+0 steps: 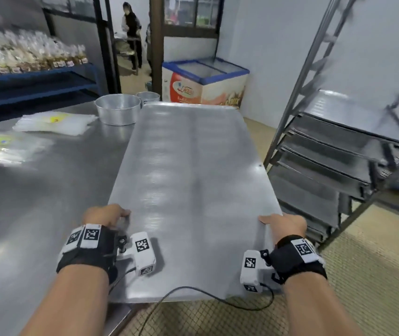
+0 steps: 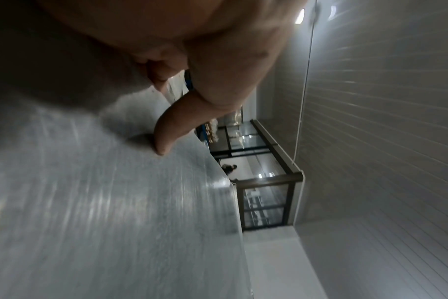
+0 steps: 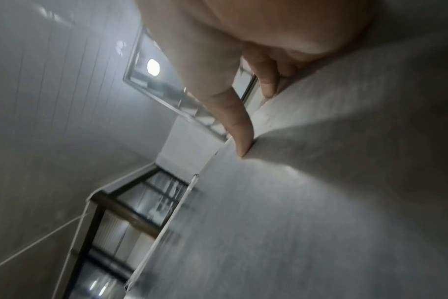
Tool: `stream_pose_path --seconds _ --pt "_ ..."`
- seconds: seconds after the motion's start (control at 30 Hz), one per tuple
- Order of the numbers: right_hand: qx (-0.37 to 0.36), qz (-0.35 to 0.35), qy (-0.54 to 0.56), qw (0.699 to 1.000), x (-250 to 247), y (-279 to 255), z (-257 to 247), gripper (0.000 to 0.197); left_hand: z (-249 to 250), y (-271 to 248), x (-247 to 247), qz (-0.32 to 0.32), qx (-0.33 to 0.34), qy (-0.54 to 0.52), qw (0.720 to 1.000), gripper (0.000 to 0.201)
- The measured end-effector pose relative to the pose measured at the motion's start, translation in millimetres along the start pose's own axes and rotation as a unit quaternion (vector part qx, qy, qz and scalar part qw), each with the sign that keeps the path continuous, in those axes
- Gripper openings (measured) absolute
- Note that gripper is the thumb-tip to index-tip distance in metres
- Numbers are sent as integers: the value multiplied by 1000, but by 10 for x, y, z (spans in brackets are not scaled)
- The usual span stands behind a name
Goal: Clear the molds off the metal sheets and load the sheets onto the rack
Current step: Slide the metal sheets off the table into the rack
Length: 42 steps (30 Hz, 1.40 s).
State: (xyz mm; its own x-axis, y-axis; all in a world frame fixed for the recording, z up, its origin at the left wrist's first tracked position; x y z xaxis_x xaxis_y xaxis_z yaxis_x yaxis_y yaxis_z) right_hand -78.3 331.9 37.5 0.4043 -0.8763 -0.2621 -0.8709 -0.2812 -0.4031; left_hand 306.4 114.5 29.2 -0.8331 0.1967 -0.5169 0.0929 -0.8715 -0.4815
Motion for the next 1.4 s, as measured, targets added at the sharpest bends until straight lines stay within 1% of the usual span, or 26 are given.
stream_pose_path --seconds 0.03,0.1,0.23,0.3,0.4,0.57,0.7,0.77,0.8,0.87,0.9,0.97,1.0,1.07,1.13,1.27,1.4 --pt "0 18 15 1000 -107 -67 27 45 81 -14 38 -16 0 -19 1000 54" --pt "-6 54 27 998 -328 -224 62 42 219 -20 113 -34 18 -21 999 52" --pt "0 125 54 991 -780 -541 133 28 509 -153 287 -60 92 -4 994 50" --pt "15 152 85 985 -974 -644 199 32 660 -249 385 -83 123 25 989 51" --pt "36 190 116 974 -1287 -748 288 36 845 -438 548 -109 139 27 984 58" --pt "68 246 141 957 -1797 -906 311 36 1151 -751 957 -165 195 -15 967 48" --pt "75 281 163 943 -2095 -947 318 45 1400 -962 1276 -199 235 -9 951 47" --pt "74 302 179 934 -2209 -966 260 38 1531 -1022 1455 -209 246 -3 946 46" --pt "72 308 185 930 -2229 -977 234 38 1566 -1039 1496 -212 246 -1 946 46" --pt "62 321 200 924 -2349 -900 170 43 1698 -1081 1685 -222 249 -4 943 47" --pt "58 321 200 924 -2394 -866 122 42 1767 -1094 1770 -224 250 -6 942 47" --pt "55 309 195 929 -2480 -727 53 30 1917 -1119 1940 -223 252 -8 942 48" --pt "54 305 200 930 -2522 -631 25 31 2000 -1122 2028 -222 254 -9 942 48" --pt "43 301 203 931 -2599 -428 -55 43 2160 -1128 2217 -223 253 -8 941 48" --pt "35 300 205 931 -2665 -191 -156 46 2311 -1130 2414 -223 248 -8 943 48" --pt "35 314 212 925 -2792 357 -292 40 2595 -1088 2806 -221 244 0 944 48" --pt "41 300 198 932 -2921 1049 -338 38 2864 -1025 3123 -203 242 27 948 48"
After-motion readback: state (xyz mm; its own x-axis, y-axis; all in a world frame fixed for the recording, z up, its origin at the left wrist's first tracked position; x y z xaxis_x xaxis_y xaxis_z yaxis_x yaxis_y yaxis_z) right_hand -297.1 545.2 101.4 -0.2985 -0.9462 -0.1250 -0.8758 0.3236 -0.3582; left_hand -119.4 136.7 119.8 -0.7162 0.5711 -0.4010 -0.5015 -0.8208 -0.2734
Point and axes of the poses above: each hand's wrist, its own y-axis towards the middle knuckle, its own x-axis out of the palm, z = x × y, the point moved 5 cm from there along y, towards the middle knuckle, and after that the axes turned 4 degrees about x, right-handed, at the moved point
